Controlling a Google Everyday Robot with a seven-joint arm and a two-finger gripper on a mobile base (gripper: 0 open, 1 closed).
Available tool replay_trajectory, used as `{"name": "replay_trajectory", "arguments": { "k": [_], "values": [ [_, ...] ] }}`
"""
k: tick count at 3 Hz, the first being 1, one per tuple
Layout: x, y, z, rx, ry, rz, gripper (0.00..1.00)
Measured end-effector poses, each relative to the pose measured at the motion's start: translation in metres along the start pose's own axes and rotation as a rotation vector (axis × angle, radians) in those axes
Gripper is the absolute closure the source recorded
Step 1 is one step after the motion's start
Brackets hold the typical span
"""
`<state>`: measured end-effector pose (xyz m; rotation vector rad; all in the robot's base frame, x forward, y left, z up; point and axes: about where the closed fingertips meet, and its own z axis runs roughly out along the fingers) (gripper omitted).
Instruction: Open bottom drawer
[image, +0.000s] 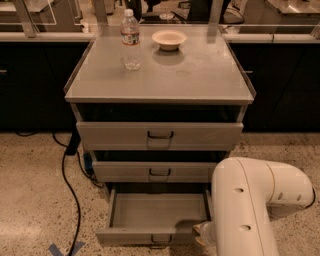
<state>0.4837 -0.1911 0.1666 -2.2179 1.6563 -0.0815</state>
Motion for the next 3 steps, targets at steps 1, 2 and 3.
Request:
{"name": "replay_trajectory", "arguments": {
  "k": [1,2,3],
  "values": [
    [-0.0018,0.0011,0.0003,-0.007,-0.001,-0.001,1.00],
    [-0.0045,0.0073,-0.0006,-0.011,-0.004,-0.001,1.00],
    [-0.0049,0.0066,-0.0020,-0.011,-0.004,-0.001,1.00]
  ]
}}
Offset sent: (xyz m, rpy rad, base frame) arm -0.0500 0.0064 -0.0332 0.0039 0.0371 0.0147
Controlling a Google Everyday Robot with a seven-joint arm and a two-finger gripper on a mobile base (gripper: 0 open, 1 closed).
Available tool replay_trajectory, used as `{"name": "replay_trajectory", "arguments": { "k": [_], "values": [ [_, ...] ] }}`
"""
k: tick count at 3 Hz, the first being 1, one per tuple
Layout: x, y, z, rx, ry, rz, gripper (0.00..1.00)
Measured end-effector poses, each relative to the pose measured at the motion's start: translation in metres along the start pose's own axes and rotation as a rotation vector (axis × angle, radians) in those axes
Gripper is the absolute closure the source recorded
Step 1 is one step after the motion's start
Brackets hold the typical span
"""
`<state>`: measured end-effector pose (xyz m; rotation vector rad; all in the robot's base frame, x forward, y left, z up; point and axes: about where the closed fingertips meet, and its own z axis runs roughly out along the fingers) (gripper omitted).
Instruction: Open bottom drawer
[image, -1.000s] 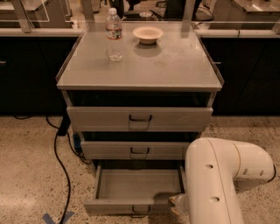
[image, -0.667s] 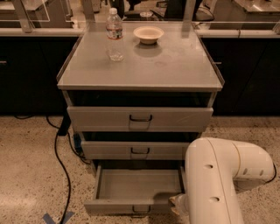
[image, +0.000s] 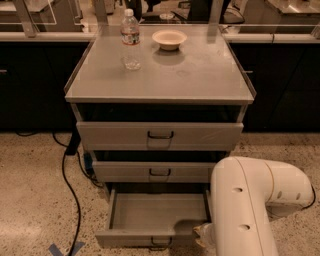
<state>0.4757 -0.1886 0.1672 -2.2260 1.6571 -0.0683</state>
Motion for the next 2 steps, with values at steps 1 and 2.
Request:
{"name": "replay_trajectory", "arguments": {
  "k": [1,2],
  "values": [
    [-0.0023,0.0133,-0.0008,0.004,-0.003,0.008,1.00],
    [-0.0020,0.0172,-0.0039,0.001,-0.002,0.014,1.00]
  ]
}}
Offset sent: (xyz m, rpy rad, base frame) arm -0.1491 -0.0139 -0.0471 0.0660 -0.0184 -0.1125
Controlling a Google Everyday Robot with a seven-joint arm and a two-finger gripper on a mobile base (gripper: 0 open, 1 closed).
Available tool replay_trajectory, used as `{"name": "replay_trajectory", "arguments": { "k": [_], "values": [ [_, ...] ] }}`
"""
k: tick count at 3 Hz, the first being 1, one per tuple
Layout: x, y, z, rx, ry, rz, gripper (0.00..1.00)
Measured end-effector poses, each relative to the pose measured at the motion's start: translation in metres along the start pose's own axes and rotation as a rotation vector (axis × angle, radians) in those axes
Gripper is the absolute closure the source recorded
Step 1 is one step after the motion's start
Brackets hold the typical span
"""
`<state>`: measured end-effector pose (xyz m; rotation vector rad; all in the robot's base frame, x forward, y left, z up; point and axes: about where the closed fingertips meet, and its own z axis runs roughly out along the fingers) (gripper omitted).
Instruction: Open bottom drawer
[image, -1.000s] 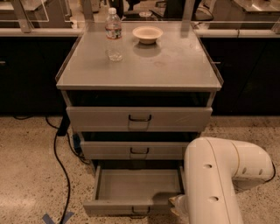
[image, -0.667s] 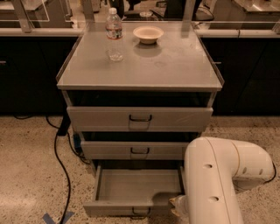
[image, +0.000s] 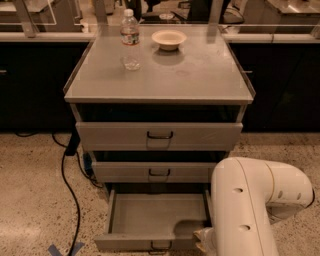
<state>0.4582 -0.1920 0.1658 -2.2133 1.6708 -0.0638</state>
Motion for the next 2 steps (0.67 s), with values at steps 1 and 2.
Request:
{"name": "replay_trajectory", "arguments": {
  "k": [1,2],
  "values": [
    [-0.0020,0.0174,-0.0054,-0.018,0.001,0.014,1.00],
    [-0.0020,0.0174,-0.0054,-0.018,0.001,0.014,1.00]
  ]
}}
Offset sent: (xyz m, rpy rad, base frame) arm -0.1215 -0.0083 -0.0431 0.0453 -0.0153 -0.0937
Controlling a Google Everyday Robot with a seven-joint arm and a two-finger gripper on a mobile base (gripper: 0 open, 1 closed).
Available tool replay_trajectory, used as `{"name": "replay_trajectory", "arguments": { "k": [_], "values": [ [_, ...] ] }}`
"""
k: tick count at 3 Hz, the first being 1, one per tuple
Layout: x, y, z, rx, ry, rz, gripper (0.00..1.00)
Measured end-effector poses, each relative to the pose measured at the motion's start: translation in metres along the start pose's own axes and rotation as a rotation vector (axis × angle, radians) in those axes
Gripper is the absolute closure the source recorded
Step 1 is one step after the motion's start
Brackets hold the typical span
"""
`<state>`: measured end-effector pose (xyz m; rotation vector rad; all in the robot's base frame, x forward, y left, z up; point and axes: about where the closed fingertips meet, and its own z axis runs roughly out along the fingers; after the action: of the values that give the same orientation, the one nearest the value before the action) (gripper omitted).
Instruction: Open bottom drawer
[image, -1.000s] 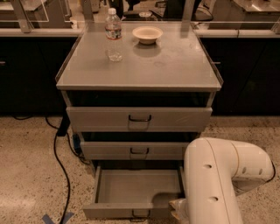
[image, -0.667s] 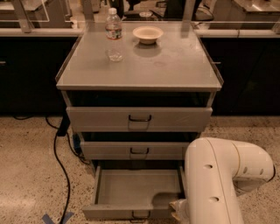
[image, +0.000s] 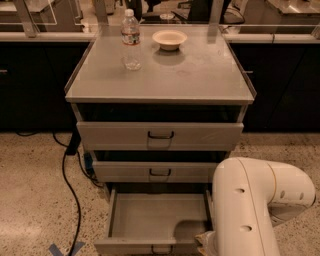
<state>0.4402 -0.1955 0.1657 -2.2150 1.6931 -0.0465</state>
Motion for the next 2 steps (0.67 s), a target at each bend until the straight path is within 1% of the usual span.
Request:
{"name": "replay_trajectory", "arguments": {
  "k": [1,2],
  "values": [
    [0.0000,0.0000,0.0000,0.000,0.000,0.000,0.80],
    [0.0000,0.0000,0.0000,0.000,0.000,0.000,0.55]
  ]
}}
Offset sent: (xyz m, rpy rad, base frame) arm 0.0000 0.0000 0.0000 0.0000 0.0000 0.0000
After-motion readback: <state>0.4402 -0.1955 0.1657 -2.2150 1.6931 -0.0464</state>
